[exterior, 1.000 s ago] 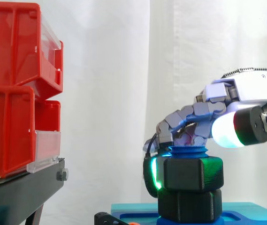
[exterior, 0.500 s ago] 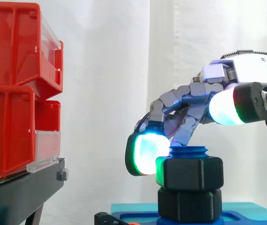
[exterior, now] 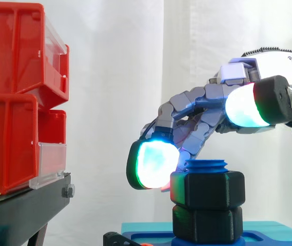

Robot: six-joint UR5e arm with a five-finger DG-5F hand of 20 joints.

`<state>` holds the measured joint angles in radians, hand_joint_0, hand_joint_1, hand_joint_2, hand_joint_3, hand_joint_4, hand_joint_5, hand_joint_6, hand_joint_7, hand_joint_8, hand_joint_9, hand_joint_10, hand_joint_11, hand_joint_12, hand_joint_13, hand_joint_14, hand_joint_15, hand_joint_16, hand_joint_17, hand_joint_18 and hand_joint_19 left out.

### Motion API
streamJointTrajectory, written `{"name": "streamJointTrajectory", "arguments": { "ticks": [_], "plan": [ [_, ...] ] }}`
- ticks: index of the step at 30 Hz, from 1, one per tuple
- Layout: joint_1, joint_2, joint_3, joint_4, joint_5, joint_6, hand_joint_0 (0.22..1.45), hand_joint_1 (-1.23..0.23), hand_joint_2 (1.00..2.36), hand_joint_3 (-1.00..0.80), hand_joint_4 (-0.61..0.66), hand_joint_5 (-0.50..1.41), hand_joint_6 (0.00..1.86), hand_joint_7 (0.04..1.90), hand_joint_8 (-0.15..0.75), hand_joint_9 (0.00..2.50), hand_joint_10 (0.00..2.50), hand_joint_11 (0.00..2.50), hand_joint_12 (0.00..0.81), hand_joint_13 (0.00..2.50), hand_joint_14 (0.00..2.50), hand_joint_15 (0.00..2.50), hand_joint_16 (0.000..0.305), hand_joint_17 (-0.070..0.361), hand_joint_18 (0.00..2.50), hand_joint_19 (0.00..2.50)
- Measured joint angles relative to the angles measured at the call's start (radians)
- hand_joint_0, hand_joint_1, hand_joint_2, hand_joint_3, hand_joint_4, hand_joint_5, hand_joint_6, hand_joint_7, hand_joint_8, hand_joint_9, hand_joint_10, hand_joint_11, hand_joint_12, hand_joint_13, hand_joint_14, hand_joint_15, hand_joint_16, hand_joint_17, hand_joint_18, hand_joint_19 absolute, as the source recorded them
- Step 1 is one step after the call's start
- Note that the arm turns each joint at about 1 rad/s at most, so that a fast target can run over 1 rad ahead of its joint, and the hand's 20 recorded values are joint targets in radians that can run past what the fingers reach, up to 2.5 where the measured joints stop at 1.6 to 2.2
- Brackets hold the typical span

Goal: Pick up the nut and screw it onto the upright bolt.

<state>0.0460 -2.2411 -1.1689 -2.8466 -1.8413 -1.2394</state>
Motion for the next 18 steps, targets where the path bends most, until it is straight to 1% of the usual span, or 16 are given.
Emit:
{"name": "streamJointTrajectory", "arguments": {
  "ticks": [5,10,15,18],
  "plan": [
    [0.005,0.000,0.000,0.008,0.004,0.000,0.47,-0.19,1.00,-0.50,0.25,-0.12,0.50,0.80,0.262,0.76,0.00,0.00,0.309,0.34,0.00,0.00,0.034,0.077,0.00,0.00],
    [0.006,0.000,-0.001,0.026,0.006,0.001,0.47,-0.19,1.00,-0.50,0.26,-0.11,0.50,0.82,0.265,0.76,0.00,0.00,0.309,0.34,0.00,0.00,0.035,0.078,0.00,0.00],
    [0.006,0.000,-0.015,0.037,0.006,0.000,0.47,-0.19,1.00,-0.50,0.28,-0.10,0.50,0.85,0.271,0.77,0.00,0.00,0.306,0.35,0.00,0.00,0.034,0.076,0.02,0.00],
    [0.006,0.000,-0.031,0.042,0.006,0.000,0.47,-0.19,1.00,-0.50,0.29,-0.09,0.50,0.90,0.273,0.78,0.00,0.00,0.304,0.35,0.00,0.00,0.034,0.076,0.02,0.00]
  ]
}}
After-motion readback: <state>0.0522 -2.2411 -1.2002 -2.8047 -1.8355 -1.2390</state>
